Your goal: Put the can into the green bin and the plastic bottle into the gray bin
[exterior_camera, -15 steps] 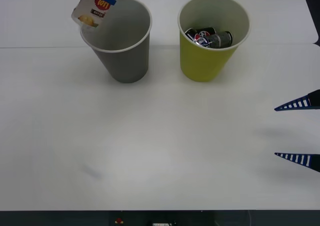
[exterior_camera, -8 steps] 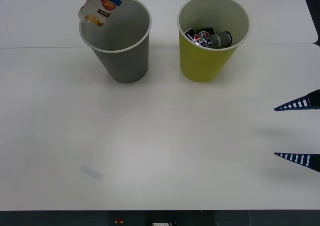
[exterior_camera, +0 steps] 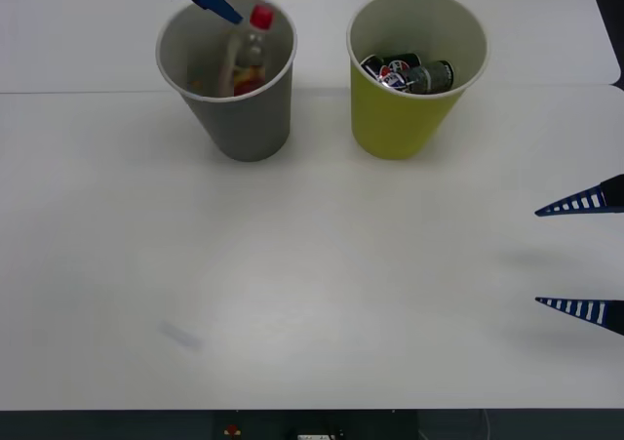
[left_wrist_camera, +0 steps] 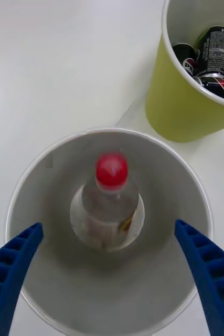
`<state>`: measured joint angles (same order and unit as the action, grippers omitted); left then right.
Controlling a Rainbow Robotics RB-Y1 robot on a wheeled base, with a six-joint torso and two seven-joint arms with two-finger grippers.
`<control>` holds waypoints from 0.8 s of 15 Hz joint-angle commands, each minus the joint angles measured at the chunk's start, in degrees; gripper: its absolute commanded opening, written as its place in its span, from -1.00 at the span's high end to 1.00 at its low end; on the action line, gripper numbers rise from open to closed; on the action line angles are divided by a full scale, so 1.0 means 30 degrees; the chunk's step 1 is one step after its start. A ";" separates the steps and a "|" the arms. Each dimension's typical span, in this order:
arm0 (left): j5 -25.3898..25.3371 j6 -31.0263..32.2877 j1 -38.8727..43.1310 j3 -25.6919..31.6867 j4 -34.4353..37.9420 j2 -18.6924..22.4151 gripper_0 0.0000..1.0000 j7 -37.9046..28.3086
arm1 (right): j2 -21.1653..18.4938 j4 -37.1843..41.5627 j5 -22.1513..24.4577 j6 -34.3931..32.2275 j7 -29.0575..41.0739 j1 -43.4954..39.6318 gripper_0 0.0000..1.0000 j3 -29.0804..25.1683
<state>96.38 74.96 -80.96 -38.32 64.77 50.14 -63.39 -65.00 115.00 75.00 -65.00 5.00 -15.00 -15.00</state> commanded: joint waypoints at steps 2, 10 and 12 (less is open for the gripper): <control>-0.3738 -0.0642 0.1031 0.0059 0.0002 0.1275 -1.00 0.2293 | 0.0000 0.0000 0.0000 0.0000 0.0000 0.0000 -1.00 0.0000; -0.7957 -0.0232 0.7887 0.6065 0.1906 0.3267 -1.00 1.0760 | 0.0000 0.0000 0.0000 0.0000 0.0000 0.0000 -1.00 0.0000; -0.8836 -0.0232 0.9820 0.7295 0.2375 0.3531 -1.00 1.3045 | 0.0000 0.0000 0.0000 0.0000 0.0000 0.0000 -1.00 0.0000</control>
<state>71.03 74.24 -53.85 -17.93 71.35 60.46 -27.15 -65.00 115.00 75.00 -65.00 5.00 -15.00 -15.00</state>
